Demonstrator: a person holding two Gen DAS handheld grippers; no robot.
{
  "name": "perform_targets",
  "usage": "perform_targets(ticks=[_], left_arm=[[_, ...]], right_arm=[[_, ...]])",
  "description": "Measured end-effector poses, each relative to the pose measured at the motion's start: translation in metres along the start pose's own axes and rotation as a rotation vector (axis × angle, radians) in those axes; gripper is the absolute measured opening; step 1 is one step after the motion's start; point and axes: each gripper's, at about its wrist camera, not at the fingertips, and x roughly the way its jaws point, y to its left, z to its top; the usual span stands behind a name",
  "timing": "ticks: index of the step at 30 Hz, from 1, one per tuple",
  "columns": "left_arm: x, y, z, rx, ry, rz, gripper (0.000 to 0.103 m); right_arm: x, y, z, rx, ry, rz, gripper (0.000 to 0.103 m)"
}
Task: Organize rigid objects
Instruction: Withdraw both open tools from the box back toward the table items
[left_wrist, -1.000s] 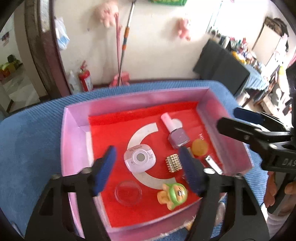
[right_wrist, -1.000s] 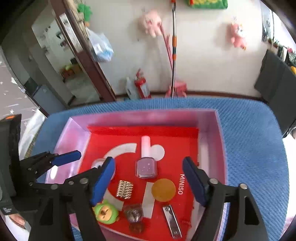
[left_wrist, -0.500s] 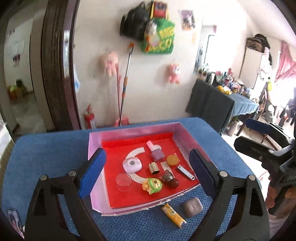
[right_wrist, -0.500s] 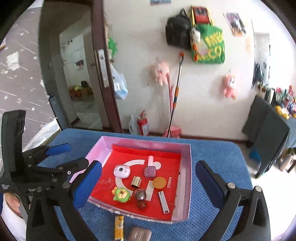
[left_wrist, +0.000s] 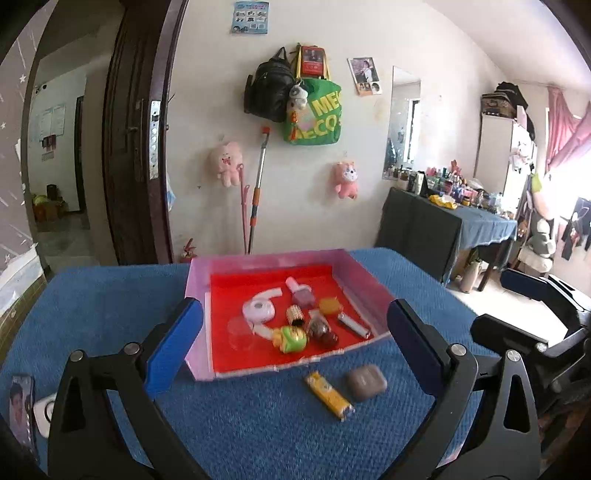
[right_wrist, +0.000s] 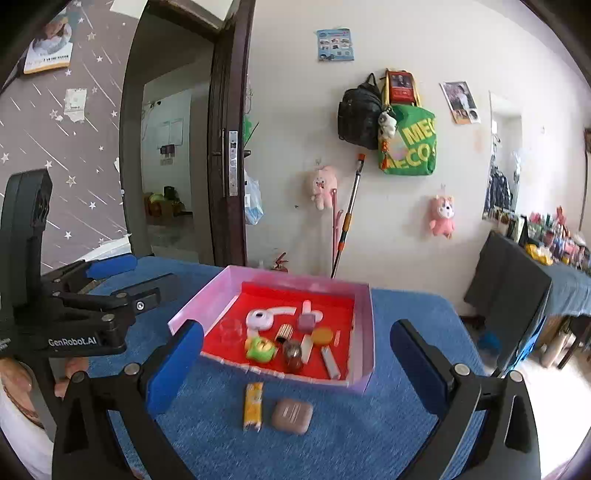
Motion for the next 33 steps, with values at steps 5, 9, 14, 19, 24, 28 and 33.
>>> perform_targets(ticks=[5, 9, 14, 19, 24, 28, 33], left_arm=[[0.006, -0.003, -0.031, -0.028, 0.043, -0.018, 0.102], [0.010, -0.006, -0.055, -0.040, 0.079, -0.001, 0.102], [0.021, -0.004, -0.080, -0.062, 0.143, 0.016, 0.102], [0.038, 0.000, -0.101, -0.083, 0.218, 0.024, 0.102], [0.052, 0.005, -0.115, -0.120, 0.279, 0.024, 0.102], [0.060, 0.005, -0.118, -0.124, 0.305, 0.028, 0.102], [0.069, 0.006, -0.120, -0.127, 0.335, 0.032, 0.102]], right_arm=[[-0.003, -0.007, -0.033, 0.061, 0.024, -0.026, 0.103], [0.000, -0.013, -0.058, 0.100, 0.051, -0.041, 0.103], [0.011, -0.012, -0.088, 0.091, 0.081, -0.076, 0.103], [0.023, -0.012, -0.112, 0.101, 0.111, -0.086, 0.103], [0.037, -0.012, -0.126, 0.094, 0.156, -0.092, 0.103], [0.045, -0.013, -0.130, 0.097, 0.176, -0.091, 0.103], [0.055, -0.014, -0.133, 0.096, 0.201, -0.082, 0.103]])
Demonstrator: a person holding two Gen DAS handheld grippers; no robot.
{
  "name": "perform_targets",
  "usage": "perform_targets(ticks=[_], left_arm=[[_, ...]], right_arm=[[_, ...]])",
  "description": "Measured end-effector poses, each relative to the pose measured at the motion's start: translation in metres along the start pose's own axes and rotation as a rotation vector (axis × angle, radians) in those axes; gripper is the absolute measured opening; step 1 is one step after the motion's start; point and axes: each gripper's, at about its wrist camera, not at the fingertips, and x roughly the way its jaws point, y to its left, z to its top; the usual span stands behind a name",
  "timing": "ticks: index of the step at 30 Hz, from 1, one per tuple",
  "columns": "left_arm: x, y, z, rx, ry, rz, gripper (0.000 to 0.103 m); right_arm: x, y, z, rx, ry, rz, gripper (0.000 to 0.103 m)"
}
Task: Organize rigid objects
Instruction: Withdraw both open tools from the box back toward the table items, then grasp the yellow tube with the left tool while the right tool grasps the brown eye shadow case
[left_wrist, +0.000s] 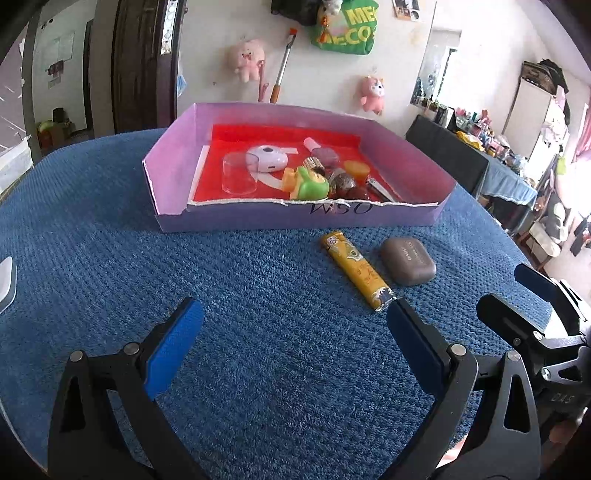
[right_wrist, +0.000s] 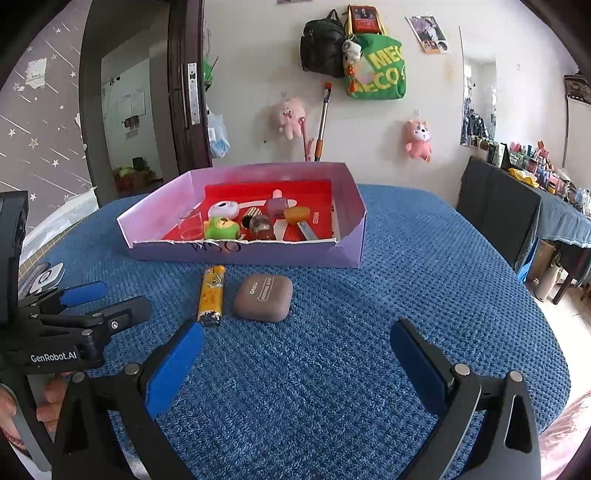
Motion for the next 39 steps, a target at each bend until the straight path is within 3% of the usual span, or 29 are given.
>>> perform_targets(ticks=[13, 29, 35, 39], left_arm=[[0.008, 0.011, 0.005, -0.031, 0.038, 0.009, 0.102], [0.010, 0.036, 0.014, -0.041, 0.070, 0.021, 0.102], [0.008, 0.047, 0.013, -0.059, 0.078, 0.014, 0.102], [0.003, 0.057, 0.012, -0.076, 0.071, 0.019, 0.102]], right_arm=[[0.020, -0.002, 0.001, 0.020, 0.046, 0.023, 0.103], [0.082, 0.001, 0.031, 0.025, 0.234, 0.035, 0.103], [0.097, 0.020, 0.033, -0.061, 0.284, 0.022, 0.103], [0.101, 0.036, 0.034, -0.081, 0.298, 0.064, 0.103]])
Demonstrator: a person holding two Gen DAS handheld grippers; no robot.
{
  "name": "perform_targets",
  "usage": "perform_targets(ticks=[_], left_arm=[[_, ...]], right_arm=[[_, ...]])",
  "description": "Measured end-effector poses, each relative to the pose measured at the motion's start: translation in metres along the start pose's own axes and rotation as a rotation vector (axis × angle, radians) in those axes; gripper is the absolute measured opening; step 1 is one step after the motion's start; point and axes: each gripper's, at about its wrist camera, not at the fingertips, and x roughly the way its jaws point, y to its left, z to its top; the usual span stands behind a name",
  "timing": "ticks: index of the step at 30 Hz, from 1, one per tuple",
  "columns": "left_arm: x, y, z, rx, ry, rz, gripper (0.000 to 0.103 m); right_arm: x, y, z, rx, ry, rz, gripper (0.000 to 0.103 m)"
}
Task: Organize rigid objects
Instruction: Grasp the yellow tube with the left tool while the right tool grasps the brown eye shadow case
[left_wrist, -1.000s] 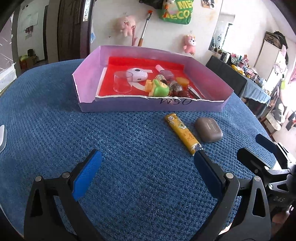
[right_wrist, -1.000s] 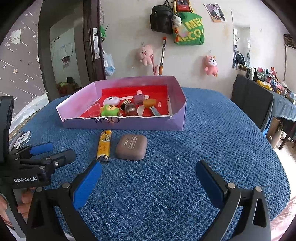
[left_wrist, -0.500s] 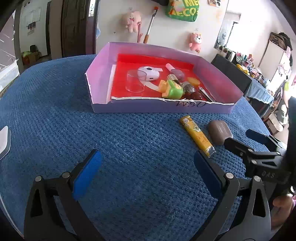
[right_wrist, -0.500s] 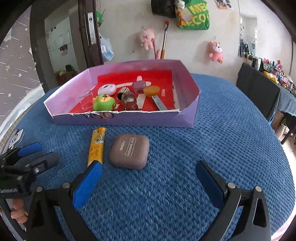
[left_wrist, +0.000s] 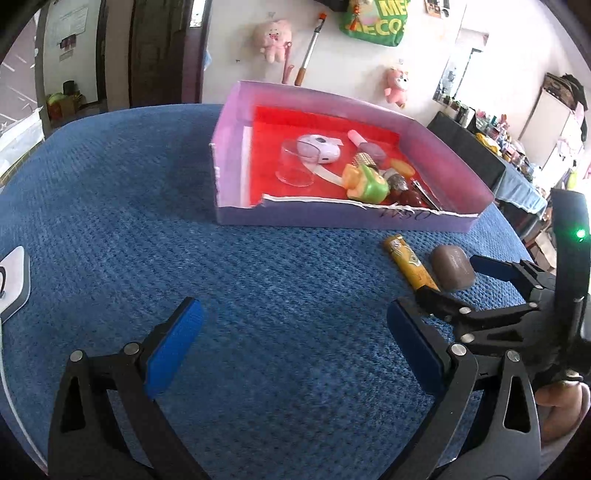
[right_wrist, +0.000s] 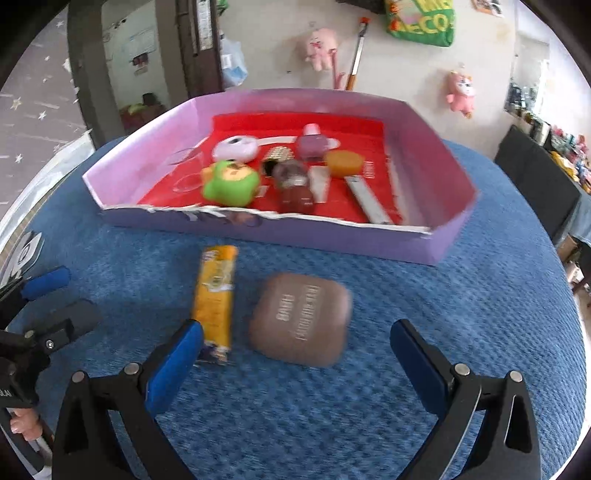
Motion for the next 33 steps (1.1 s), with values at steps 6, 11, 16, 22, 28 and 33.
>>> perform_targets(ticks=[6, 11, 16, 22, 28, 33], left_arm=[[-0.007, 0.011, 0.001, -0.015, -0.010, 0.005, 0.102], [-0.005, 0.013, 0.001, -0.023, -0.003, -0.004, 0.102], [-0.002, 0.010, 0.000, -0.017, 0.005, -0.016, 0.102], [-0.003, 0.007, -0.001, -0.011, 0.008, -0.020, 0.102], [-0.004, 0.009, -0.001, -0.022, 0.015, -0.024, 0.102], [-0.006, 0.006, 0.000, -0.012, 0.017, -0.022, 0.102]], right_arm=[[0.001, 0.020, 0.006, -0.062, -0.020, -0.033, 0.103], [-0.006, 0.003, 0.009, -0.028, -0.045, -0.098, 0.103], [-0.004, -0.011, 0.006, -0.011, -0.024, -0.138, 0.103], [0.006, -0.012, 0.001, -0.023, 0.022, -0.132, 0.103], [0.008, 0.003, 0.006, -0.071, 0.038, -0.097, 0.103], [0.009, 0.019, 0.010, -0.116, 0.031, -0.090, 0.103]])
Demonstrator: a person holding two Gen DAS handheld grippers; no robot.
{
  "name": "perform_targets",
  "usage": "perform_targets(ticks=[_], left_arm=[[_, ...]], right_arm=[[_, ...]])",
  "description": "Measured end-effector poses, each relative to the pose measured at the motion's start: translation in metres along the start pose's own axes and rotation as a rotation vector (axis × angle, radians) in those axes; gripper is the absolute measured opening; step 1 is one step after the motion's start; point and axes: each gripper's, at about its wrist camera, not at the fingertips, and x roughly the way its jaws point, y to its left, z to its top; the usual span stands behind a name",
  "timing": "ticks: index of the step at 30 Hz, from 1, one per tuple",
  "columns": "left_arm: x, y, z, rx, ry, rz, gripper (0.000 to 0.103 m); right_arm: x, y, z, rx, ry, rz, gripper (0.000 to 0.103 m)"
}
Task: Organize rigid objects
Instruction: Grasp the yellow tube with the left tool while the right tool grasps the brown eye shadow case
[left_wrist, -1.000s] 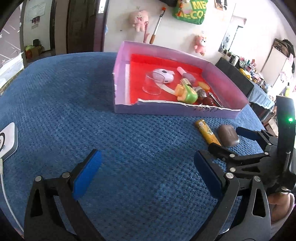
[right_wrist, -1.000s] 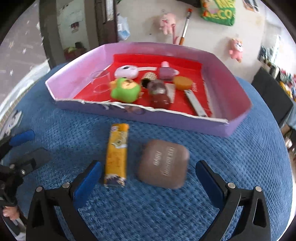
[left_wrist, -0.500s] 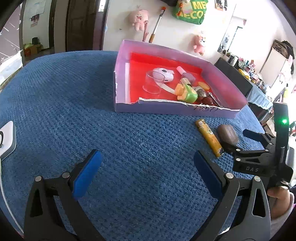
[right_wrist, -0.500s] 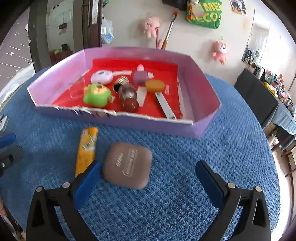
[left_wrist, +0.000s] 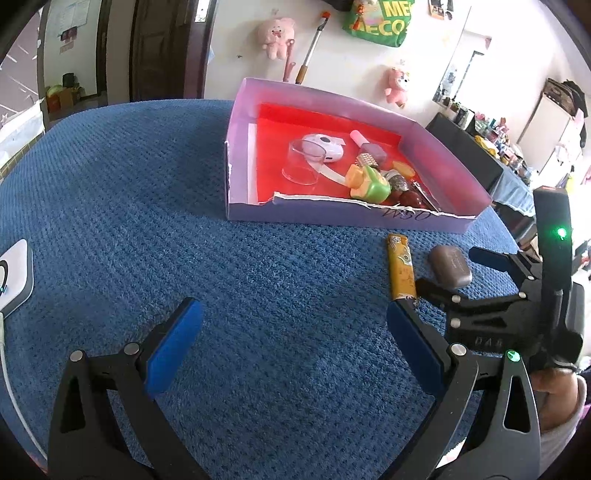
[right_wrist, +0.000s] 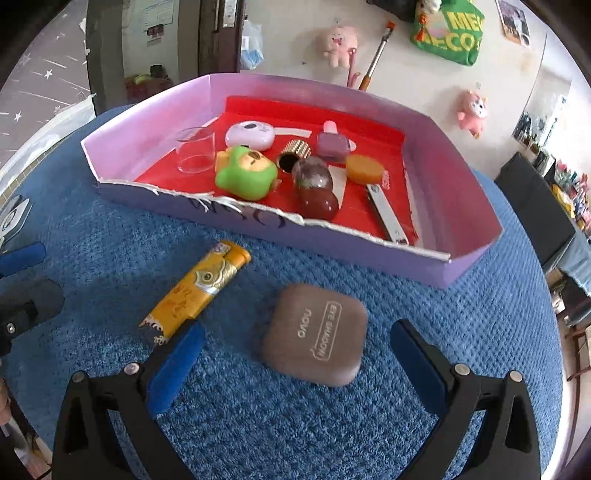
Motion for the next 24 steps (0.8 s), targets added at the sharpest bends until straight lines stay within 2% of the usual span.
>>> perform_targets(ticks=[10, 14, 17, 20, 24], left_arm=[[0.017, -0.035, 0.002, 0.058, 0.047, -0.031, 0.102], [0.031, -0.055, 0.002, 0.083, 0.080, -0.044, 0.102], [0.042, -0.065, 0.003, 0.107, 0.115, -0.023, 0.101], [0.046, -0.074, 0.003, 0.150, 0.108, 0.015, 0.101], [0.053, -0.083, 0.006, 0.188, 0.113, 0.023, 0.101]], right_arm=[[0.008, -0.049, -0.007, 0.150, 0.028, 0.012, 0.103], [0.009, -0.061, -0.010, 0.156, 0.035, 0.035, 0.103], [0.007, -0.065, -0.012, 0.135, 0.035, 0.069, 0.103], [0.004, -0.069, -0.016, 0.118, 0.034, 0.105, 0.103], [0.002, -0.071, -0.019, 0.091, 0.036, 0.124, 0.103]])
